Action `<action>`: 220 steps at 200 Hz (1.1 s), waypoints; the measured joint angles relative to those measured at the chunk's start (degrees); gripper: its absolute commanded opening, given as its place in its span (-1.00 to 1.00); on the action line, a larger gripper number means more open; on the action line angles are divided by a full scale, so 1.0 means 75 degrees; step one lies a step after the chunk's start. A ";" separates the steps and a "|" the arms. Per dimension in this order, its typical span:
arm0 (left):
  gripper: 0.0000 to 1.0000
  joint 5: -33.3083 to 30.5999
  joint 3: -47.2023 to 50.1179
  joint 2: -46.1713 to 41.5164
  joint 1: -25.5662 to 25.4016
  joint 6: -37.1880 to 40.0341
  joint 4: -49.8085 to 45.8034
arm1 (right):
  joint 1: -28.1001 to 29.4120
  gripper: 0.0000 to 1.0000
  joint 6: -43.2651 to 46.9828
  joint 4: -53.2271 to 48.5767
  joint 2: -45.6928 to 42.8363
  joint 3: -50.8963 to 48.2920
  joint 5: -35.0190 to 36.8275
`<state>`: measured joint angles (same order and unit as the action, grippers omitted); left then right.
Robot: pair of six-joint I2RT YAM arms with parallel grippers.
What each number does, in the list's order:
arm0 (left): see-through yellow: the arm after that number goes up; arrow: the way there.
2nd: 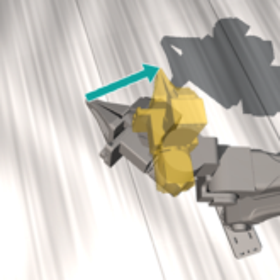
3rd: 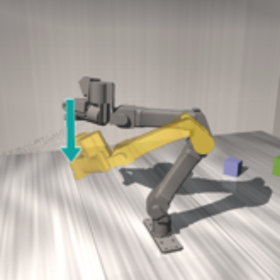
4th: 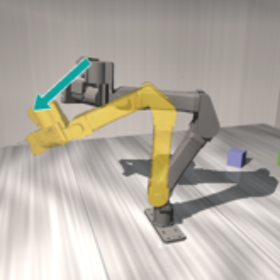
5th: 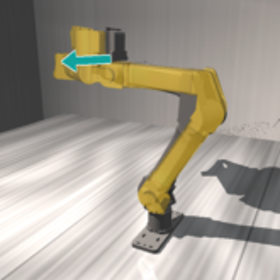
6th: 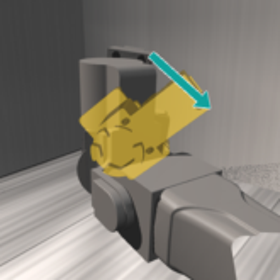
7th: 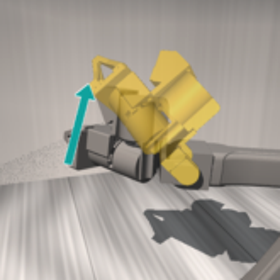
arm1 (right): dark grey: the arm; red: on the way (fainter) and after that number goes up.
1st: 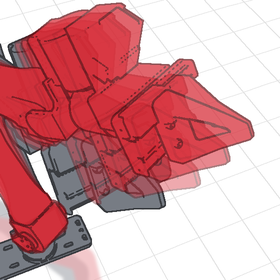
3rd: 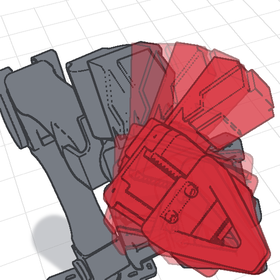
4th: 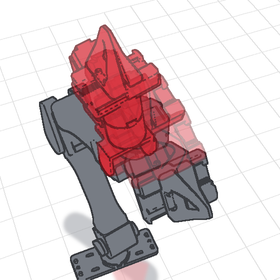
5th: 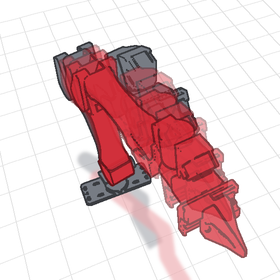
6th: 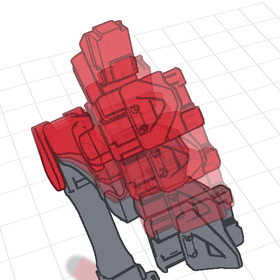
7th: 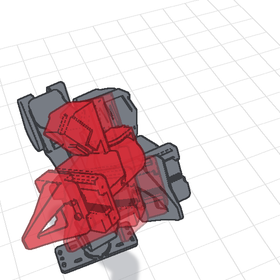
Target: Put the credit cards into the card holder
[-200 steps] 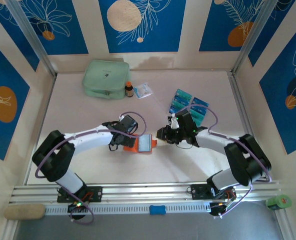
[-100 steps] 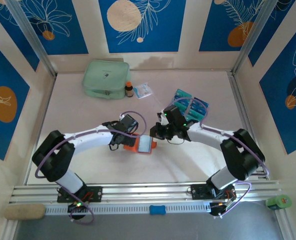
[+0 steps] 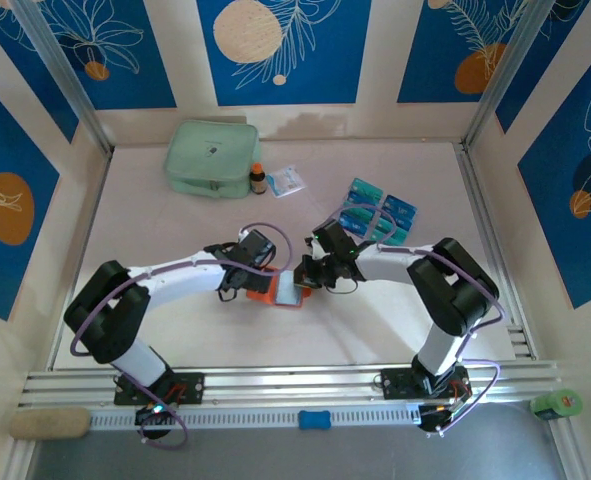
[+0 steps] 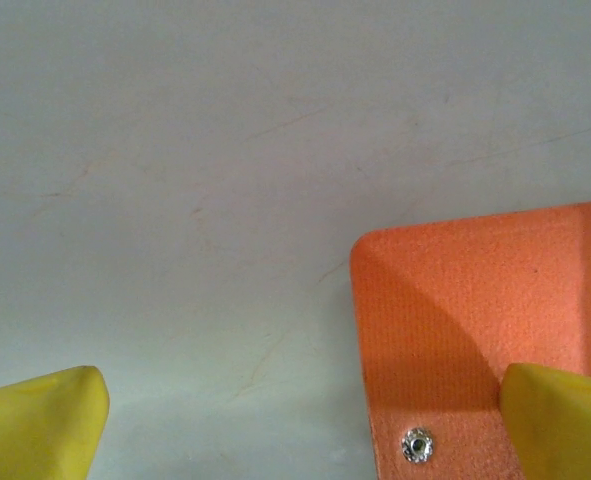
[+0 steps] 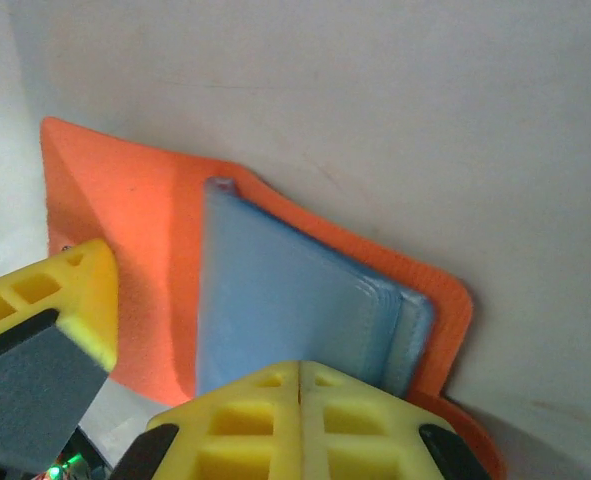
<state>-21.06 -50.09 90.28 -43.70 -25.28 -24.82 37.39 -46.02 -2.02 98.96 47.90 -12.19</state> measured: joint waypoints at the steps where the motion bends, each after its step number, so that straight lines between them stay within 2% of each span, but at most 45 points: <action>1: 1.00 0.0000 0.0003 0.0000 0.0000 -0.0003 0.0003 | 0.0000 -1.00 -0.0003 0.0006 0.0009 0.0000 0.0003; 67: 1.00 0.0047 0.0146 0.0271 -0.0023 -0.0277 0.0166 | -0.0044 -1.00 0.0003 0.0256 0.0087 -0.0041 -0.0003; 136: 1.00 0.1207 -0.0428 -0.1122 -0.0026 -0.0944 0.0140 | -0.0044 -1.00 0.0026 0.0271 0.0087 -0.0061 -0.0003; 182: 1.00 0.2600 -0.0481 -0.1623 -0.0044 -0.2229 0.1527 | -0.0044 -1.00 0.0026 0.0277 0.0090 -0.0061 -0.0006; 220: 1.00 0.3185 0.0428 -0.1644 -0.0224 -0.3681 0.3357 | -0.0044 -1.00 0.0023 0.0370 0.0099 -0.0111 -0.0006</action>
<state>2.83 -46.87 77.95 -45.39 -52.88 0.36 37.06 -45.84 0.75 99.70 47.07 -12.23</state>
